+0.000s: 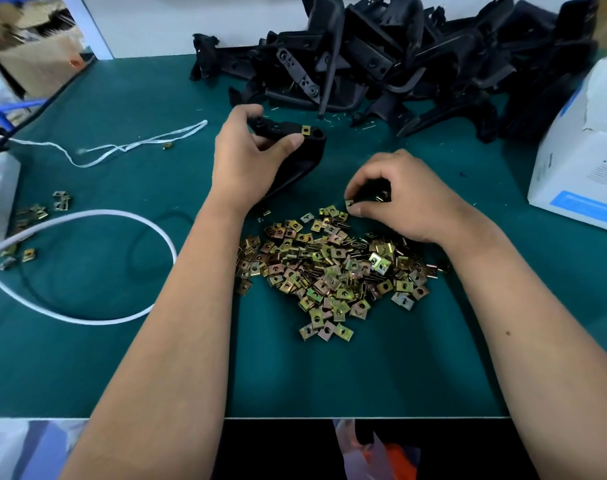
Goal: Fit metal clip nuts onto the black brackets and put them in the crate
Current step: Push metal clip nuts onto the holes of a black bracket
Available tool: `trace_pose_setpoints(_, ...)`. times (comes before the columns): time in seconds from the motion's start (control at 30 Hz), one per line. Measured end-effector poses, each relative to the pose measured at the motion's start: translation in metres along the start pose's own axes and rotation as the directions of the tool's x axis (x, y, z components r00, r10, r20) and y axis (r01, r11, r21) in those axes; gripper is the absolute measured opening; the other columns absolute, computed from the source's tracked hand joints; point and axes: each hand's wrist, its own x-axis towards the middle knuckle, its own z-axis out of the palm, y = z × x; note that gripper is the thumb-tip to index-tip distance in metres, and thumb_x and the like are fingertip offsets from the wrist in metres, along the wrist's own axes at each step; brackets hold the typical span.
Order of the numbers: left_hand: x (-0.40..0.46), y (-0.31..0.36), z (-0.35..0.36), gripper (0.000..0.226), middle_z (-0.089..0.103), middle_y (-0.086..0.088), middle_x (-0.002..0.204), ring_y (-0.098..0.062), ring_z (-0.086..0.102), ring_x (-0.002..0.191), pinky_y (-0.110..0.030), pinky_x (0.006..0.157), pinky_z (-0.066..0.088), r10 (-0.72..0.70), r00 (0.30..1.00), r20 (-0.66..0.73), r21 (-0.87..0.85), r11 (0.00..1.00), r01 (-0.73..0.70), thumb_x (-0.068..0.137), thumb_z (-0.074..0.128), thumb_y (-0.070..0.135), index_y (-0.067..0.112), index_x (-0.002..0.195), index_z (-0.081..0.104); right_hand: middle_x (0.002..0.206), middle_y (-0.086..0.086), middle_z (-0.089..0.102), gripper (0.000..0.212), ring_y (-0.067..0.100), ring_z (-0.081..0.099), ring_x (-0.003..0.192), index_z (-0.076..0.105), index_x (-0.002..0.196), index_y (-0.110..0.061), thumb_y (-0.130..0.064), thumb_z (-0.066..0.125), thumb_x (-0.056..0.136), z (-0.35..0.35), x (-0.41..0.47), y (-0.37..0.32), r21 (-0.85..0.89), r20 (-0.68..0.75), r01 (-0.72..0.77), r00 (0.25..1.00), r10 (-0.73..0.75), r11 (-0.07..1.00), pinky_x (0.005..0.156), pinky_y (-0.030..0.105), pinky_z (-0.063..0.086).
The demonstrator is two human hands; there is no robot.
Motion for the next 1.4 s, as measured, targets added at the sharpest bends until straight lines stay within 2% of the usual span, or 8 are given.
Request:
trace_pose_setpoints(0.13, -0.004, 0.003, 0.001, 0.081, 0.074, 0.007, 0.092, -0.005, 0.071, 0.091, -0.023, 0.085, 0.057, 0.014, 0.996, 0.093, -0.027, 1.000, -0.011, 0.082, 0.085, 0.040, 0.016, 0.149, 0.046, 0.085, -0.009, 0.075, 0.015, 0.003, 0.068, 0.082, 0.074, 0.088, -0.024, -0.013, 0.082, 0.085, 0.000, 0.001, 0.002, 0.300, -0.157, -0.024, 0.985, 0.074, 0.954, 0.076, 0.014, 0.052)
trace_pose_setpoints(0.23, -0.007, 0.007, -0.001, 0.082, 0.078, -0.003, 0.085, -0.013, 0.074, 0.082, -0.029, 0.083, 0.060, 0.020, 0.967, 0.253, -0.093, 0.996, 0.003, 0.082, 0.086, 0.032, 0.011, 0.151, 0.046, 0.086, -0.007, 0.074, 0.018, 0.007, 0.066, 0.080, 0.078, 0.095, -0.023, -0.006, 0.076, 0.090, -0.003, 0.003, 0.005, 0.667, -0.249, -0.005, 0.941, 0.229, 0.745, 0.072, 0.020, 0.053)
trace_pose_setpoints(0.33, -0.014, 0.014, -0.001, 0.080, 0.078, -0.012, 0.083, -0.022, 0.076, 0.078, -0.037, 0.083, 0.060, 0.088, 0.906, 0.415, -0.141, 0.990, -0.031, 0.081, 0.087, 0.026, 0.011, 0.150, 0.048, 0.084, -0.006, 0.071, 0.021, 0.009, 0.061, 0.078, 0.081, 0.104, -0.020, -0.005, 0.071, 0.093, -0.006, 0.003, 0.007, 0.811, -0.201, -0.005, 0.937, 0.285, 0.585, 0.070, 0.025, 0.052)
trace_pose_setpoints(0.53, -0.027, 0.028, 0.015, 0.089, 0.079, -0.005, 0.084, -0.014, 0.076, 0.085, -0.040, 0.093, 0.058, 0.175, 0.856, 0.487, -0.108, 0.984, -0.140, 0.076, 0.090, 0.031, 0.017, 0.152, 0.047, 0.098, 0.005, 0.080, 0.018, 0.022, 0.073, 0.104, 0.083, 0.100, -0.018, -0.007, 0.071, 0.093, 0.001, 0.004, 0.002, 0.788, -0.187, -0.052, 0.930, 0.318, 0.614, 0.103, 0.040, 0.055)
trace_pose_setpoints(0.8, -0.031, 0.033, 0.023, 0.092, 0.077, 0.008, 0.077, -0.001, 0.072, 0.086, -0.029, 0.092, 0.055, 0.249, 0.883, 0.398, -0.042, 0.966, -0.254, 0.071, 0.093, 0.037, 0.020, 0.151, 0.050, 0.088, 0.002, 0.080, 0.010, 0.012, 0.075, 0.087, 0.082, 0.091, -0.017, -0.009, 0.081, 0.084, 0.000, 0.005, 0.003, 0.799, -0.284, 0.014, 0.890, 0.356, 0.601, 0.084, 0.024, 0.055)
trace_pose_setpoints(0.97, -0.034, 0.034, 0.025, 0.091, 0.078, 0.002, 0.082, -0.009, 0.074, 0.089, -0.044, 0.095, 0.057, 0.245, 0.878, 0.412, -0.066, 0.969, -0.240, 0.072, 0.093, 0.034, 0.020, 0.150, 0.050, 0.089, 0.004, 0.079, 0.010, 0.017, 0.074, 0.089, 0.082, 0.094, -0.016, -0.010, 0.077, 0.090, -0.002, 0.004, 0.000, 0.816, -0.221, -0.012, 0.917, 0.331, 0.578, 0.085, 0.029, 0.058)
trace_pose_setpoints(1.2, -0.036, 0.037, 0.024, 0.089, 0.079, 0.001, 0.082, -0.011, 0.075, 0.089, -0.047, 0.094, 0.058, 0.255, 0.873, 0.416, -0.121, 0.967, -0.225, 0.071, 0.092, 0.036, 0.018, 0.149, 0.051, 0.085, 0.009, 0.076, 0.009, 0.020, 0.073, 0.078, 0.076, 0.099, -0.005, -0.005, 0.068, 0.094, -0.012, 0.001, -0.002, 0.951, -0.004, -0.105, 0.936, 0.351, 0.291, 0.070, 0.031, 0.060)
trace_pose_setpoints(1.4, -0.037, 0.036, 0.027, 0.092, 0.078, 0.000, 0.081, -0.012, 0.075, 0.087, -0.048, 0.094, 0.058, 0.251, 0.859, 0.446, -0.109, 0.968, -0.226, 0.069, 0.092, 0.039, 0.021, 0.149, 0.051, 0.073, 0.003, 0.068, 0.015, 0.016, 0.066, 0.067, 0.071, 0.085, -0.009, -0.017, 0.069, 0.097, -0.009, 0.002, -0.003, 0.909, -0.074, -0.083, 0.933, 0.353, 0.409, 0.063, 0.030, 0.057)
